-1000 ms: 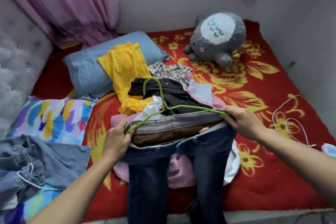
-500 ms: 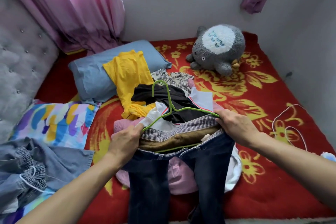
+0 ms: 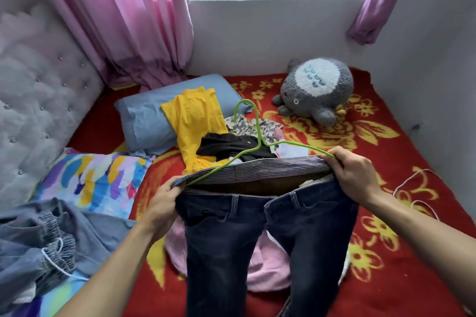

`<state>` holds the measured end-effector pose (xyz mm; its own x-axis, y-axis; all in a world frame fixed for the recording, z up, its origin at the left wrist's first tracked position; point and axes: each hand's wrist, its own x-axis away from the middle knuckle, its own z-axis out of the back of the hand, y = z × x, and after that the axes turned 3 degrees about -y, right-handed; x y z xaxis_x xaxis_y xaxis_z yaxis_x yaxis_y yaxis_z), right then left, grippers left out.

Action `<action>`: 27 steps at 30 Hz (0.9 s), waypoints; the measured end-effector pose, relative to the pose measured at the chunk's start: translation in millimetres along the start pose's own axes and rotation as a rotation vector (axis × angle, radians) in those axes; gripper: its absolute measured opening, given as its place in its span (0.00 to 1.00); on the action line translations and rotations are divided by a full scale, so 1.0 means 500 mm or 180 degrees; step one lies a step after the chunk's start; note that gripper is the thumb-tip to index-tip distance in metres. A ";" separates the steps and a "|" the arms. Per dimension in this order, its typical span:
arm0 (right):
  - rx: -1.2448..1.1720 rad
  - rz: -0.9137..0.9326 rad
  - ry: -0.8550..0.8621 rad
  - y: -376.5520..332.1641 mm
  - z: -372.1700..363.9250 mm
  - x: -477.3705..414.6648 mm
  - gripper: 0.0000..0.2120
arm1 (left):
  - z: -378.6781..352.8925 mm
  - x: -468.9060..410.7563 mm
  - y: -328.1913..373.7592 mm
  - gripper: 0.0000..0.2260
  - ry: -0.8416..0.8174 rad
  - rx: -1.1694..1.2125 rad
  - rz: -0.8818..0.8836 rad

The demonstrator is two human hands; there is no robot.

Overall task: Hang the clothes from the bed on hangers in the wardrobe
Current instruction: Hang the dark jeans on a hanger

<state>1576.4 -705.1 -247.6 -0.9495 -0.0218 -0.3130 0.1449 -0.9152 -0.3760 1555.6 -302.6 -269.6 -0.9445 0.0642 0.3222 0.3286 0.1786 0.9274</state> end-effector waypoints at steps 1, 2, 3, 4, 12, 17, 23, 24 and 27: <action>0.0037 -0.0004 0.0016 -0.003 0.007 -0.004 0.23 | -0.003 0.004 0.009 0.11 0.0017 0.0300 0.0058; 0.0085 0.0010 0.0043 -0.009 0.015 -0.010 0.22 | -0.005 0.007 0.019 0.12 0.0056 0.0508 0.0072; 0.0131 0.0044 0.0044 -0.016 0.026 -0.018 0.20 | -0.007 0.011 0.032 0.13 0.0100 0.0641 0.0047; 0.0164 0.0097 0.0018 -0.025 0.037 -0.027 0.20 | -0.010 0.015 0.045 0.14 0.0148 0.0726 -0.0002; 0.0117 0.0911 -0.0164 -0.132 0.134 -0.124 0.27 | 0.020 0.085 0.175 0.17 0.0592 0.1104 -0.0242; -0.0454 0.1777 -0.0532 -0.233 0.162 -0.116 0.21 | 0.043 0.224 0.225 0.05 0.1462 -0.0867 -0.0380; -0.1130 0.2779 -0.0322 -0.372 0.188 -0.017 0.16 | 0.042 0.470 0.186 0.13 0.2434 -0.3928 -0.0530; -0.1272 0.2863 -0.0345 -0.391 0.195 0.002 0.15 | 0.033 0.514 0.175 0.11 0.2697 -0.4130 -0.0598; -0.1677 0.3136 -0.0547 -0.445 0.219 0.065 0.15 | 0.002 0.662 0.154 0.11 0.3497 -0.4650 -0.0393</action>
<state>1482.7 -546.2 -78.5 -0.3764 -0.7324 -0.5674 0.9122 -0.1858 -0.3652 1268.2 -266.5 -91.5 -0.7318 -0.5867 -0.3468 0.5690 -0.8060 0.1630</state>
